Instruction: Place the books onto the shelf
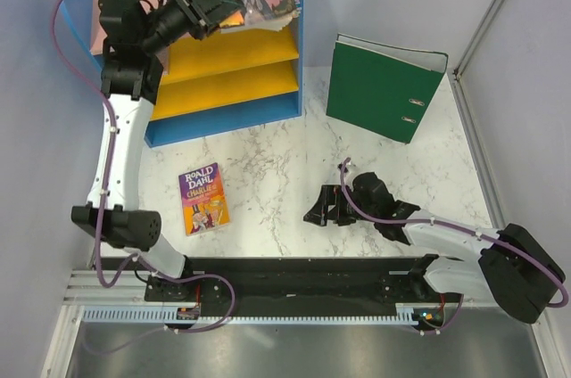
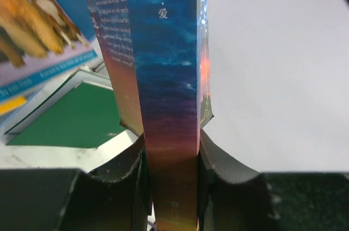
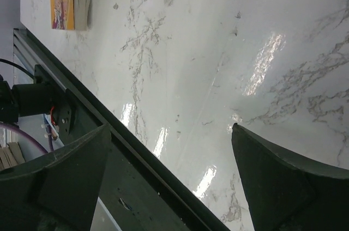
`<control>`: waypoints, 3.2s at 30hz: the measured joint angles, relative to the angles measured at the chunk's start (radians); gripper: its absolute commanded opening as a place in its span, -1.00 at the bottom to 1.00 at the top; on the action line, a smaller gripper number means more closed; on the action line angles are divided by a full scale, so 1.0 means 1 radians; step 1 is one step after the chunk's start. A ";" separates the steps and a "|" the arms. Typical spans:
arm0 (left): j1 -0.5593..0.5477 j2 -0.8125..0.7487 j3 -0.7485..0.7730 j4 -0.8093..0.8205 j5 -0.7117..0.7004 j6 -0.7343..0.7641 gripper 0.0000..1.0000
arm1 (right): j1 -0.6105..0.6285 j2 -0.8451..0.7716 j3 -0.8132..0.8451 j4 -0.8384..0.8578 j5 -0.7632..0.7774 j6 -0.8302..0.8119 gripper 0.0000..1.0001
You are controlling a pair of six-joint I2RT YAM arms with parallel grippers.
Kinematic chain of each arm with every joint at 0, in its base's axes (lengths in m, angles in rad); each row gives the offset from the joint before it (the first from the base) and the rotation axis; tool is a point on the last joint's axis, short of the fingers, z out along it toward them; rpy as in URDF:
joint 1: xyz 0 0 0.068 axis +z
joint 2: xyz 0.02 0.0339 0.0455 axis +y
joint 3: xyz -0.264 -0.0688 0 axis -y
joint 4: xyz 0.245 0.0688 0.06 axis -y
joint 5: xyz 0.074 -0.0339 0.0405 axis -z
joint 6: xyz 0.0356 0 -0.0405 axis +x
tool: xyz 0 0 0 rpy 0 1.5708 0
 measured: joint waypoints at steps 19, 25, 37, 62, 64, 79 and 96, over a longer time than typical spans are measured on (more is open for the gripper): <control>0.097 0.438 0.268 0.251 0.147 -0.466 -0.96 | 0.000 0.049 0.000 0.056 -0.002 0.014 0.96; 0.098 0.448 0.294 0.243 0.147 -0.471 -0.96 | 0.000 0.057 0.000 0.066 -0.004 0.014 0.96; 0.094 0.470 0.345 0.172 0.132 -0.468 -0.08 | 0.000 0.076 0.000 0.071 -0.006 0.021 0.96; 0.089 0.496 0.421 -0.011 0.128 -0.342 0.49 | 0.000 0.078 0.000 0.074 -0.007 0.021 0.96; 0.089 0.489 0.414 -0.012 0.129 -0.330 0.49 | 0.000 0.078 0.000 0.074 -0.008 0.021 0.96; 0.091 0.384 0.331 -0.149 0.122 -0.222 -0.71 | 0.000 0.078 0.000 0.074 -0.008 0.021 0.96; 0.094 0.354 0.280 -0.204 0.158 -0.214 -0.96 | 0.000 0.093 0.000 0.080 -0.015 0.024 0.96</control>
